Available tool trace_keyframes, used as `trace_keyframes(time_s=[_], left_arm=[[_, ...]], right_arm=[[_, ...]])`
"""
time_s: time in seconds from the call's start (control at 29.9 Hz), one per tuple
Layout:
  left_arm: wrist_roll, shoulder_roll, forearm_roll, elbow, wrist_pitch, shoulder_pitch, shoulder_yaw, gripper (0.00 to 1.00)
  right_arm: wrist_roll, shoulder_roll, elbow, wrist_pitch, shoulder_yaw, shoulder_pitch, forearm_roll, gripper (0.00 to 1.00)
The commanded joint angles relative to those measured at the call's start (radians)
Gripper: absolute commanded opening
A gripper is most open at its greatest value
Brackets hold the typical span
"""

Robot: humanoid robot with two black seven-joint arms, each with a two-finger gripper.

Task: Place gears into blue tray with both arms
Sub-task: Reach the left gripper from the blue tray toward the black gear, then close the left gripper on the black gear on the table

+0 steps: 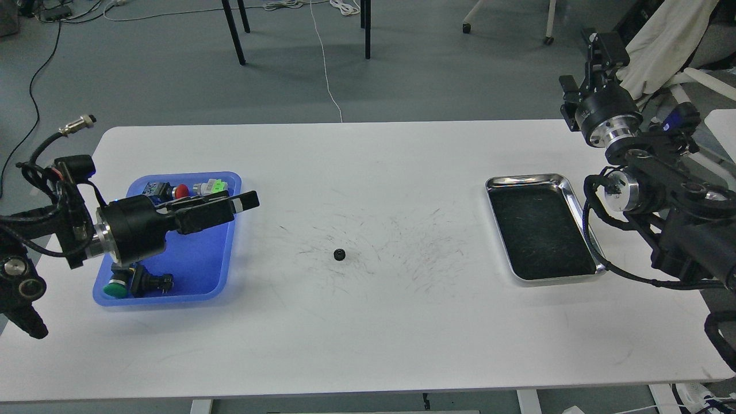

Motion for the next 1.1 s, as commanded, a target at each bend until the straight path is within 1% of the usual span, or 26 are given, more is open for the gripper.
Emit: trace_keyframes(time_s=[0.0,0.1,0.2,0.3,0.4,0.54,0.6,0.84,0.94,1.07], left_arm=[[-0.011,-0.005,-0.029,0.005,-0.037,-0.027,0.002,1.0],[-0.009,-0.029,0.024,0.02,-0.037,-0.093,0.023,0.99],[-0.009,-0.101,0.087,0.069,-0.028,-0.165,0.121,0.99],[-0.009,-0.172,0.17,0.08,0.027,-0.258,0.23,0.99],[-0.011,-0.262,0.219,0.138,0.048,-0.3,0.308,0.99],[-0.011,-0.371,0.238,0.218,0.064,-0.303,0.338,0.99],[-0.011,-0.431,0.252,0.278,0.07,-0.302,0.353,0.99],[-0.011,-0.602,0.287,0.454,0.121,-0.286,0.413,0.99],[-0.012,-0.654,0.287,0.519,0.142,-0.24,0.43,0.99],[-0.012,-0.672,0.337,0.582,0.18,-0.179,0.43,0.98]], right_arm=[[0.0,0.001,0.003,-0.001,-0.001,-0.001,-0.001,0.96],[0.0,0.001,0.003,-0.001,-0.003,0.001,-0.001,0.96],[0.0,0.001,0.002,-0.001,-0.004,0.001,-0.001,0.96],[0.0,-0.001,0.003,-0.001,-0.004,0.001,-0.001,0.96],[0.0,-0.001,0.003,-0.001,-0.004,0.001,-0.003,0.96],[0.0,-0.01,0.002,-0.001,-0.004,0.001,-0.001,0.96],[0.0,-0.015,0.0,-0.001,0.002,-0.002,0.0,0.96],[0.0,-0.013,-0.003,-0.003,0.078,-0.067,0.037,0.96],[0.0,-0.012,-0.003,-0.003,0.103,-0.094,0.048,0.96],[0.0,-0.013,-0.001,-0.016,0.102,-0.101,0.048,0.96]])
